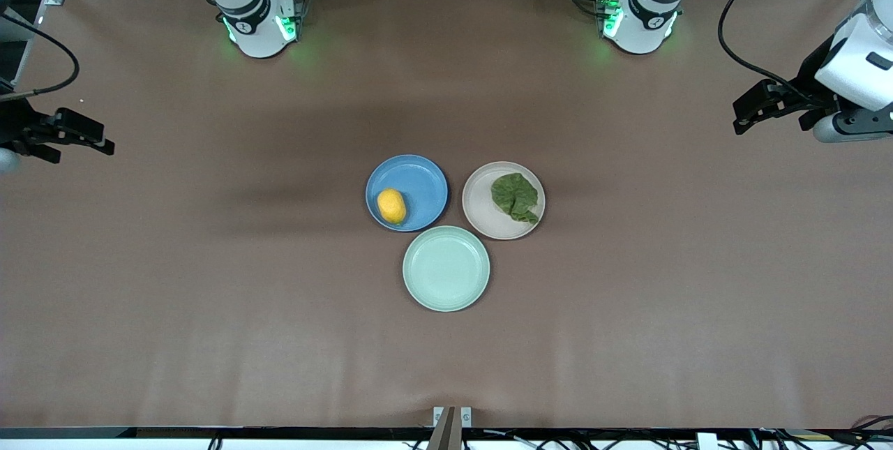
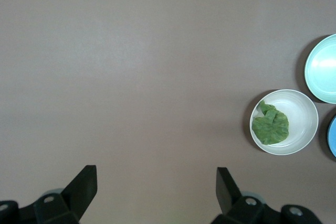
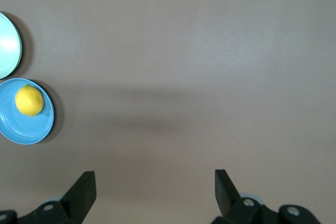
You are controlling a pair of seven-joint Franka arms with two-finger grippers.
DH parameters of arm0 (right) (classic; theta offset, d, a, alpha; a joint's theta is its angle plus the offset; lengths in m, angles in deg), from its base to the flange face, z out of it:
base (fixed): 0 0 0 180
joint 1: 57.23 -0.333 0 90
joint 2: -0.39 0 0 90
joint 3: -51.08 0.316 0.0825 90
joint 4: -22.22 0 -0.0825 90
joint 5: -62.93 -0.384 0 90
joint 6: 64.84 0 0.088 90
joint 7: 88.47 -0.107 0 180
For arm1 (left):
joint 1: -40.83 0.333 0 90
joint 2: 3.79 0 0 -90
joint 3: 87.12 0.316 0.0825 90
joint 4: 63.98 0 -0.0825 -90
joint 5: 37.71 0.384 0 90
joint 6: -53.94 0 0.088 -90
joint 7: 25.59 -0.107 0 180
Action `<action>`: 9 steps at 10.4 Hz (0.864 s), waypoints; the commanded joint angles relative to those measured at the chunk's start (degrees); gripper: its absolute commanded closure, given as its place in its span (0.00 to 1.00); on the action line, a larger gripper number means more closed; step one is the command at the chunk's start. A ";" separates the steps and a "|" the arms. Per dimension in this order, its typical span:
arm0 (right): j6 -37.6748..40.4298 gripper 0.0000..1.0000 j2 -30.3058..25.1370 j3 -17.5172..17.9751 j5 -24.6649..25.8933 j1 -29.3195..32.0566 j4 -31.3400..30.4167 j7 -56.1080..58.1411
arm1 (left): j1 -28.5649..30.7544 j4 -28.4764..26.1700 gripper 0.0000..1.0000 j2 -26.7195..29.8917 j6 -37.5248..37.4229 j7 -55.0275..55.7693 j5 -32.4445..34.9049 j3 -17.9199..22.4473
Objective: Place lemon and lettuce in plates
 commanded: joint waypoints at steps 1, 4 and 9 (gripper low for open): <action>1.46 0.00 -3.97 2.16 0.80 4.02 -1.66 0.23 | 0.68 -0.71 0.00 0.85 -0.43 -1.45 -1.41 -0.07; 5.92 0.00 -3.89 6.38 5.61 6.50 0.79 0.06 | 0.68 -0.62 0.00 0.06 -0.26 -1.53 -1.32 -0.07; 11.30 0.00 -2.48 6.39 5.72 6.16 5.19 -0.12 | 0.76 -0.53 0.00 0.06 -0.34 -2.58 -0.44 0.02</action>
